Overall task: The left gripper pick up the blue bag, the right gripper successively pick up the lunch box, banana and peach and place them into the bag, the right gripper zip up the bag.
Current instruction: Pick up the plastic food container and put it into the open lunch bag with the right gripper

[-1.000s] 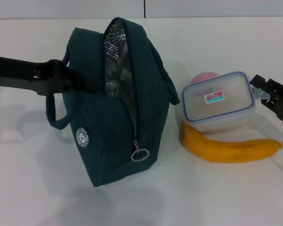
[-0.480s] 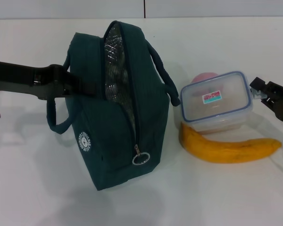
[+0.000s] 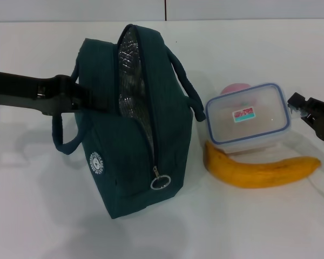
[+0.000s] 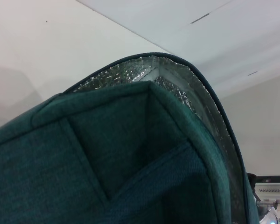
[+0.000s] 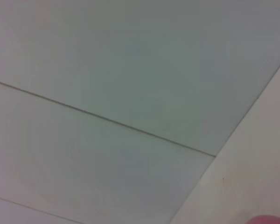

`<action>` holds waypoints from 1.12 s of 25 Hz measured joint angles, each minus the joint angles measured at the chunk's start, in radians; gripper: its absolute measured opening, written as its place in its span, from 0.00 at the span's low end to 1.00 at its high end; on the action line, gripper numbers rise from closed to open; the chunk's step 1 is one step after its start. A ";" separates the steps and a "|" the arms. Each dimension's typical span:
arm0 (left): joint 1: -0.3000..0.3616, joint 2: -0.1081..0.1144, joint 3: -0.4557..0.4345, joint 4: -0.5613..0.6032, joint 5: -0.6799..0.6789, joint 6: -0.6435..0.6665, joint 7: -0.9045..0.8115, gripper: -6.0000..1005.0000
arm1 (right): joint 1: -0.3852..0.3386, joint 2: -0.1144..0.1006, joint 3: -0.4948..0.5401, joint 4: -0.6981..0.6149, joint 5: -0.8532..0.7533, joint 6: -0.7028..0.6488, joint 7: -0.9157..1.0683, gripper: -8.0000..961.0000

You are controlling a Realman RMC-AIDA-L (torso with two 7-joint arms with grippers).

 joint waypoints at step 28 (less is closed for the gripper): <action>-0.001 0.002 -0.001 0.000 -0.013 0.000 -0.008 0.04 | -0.050 -0.004 0.009 -0.003 0.201 -0.279 0.016 0.11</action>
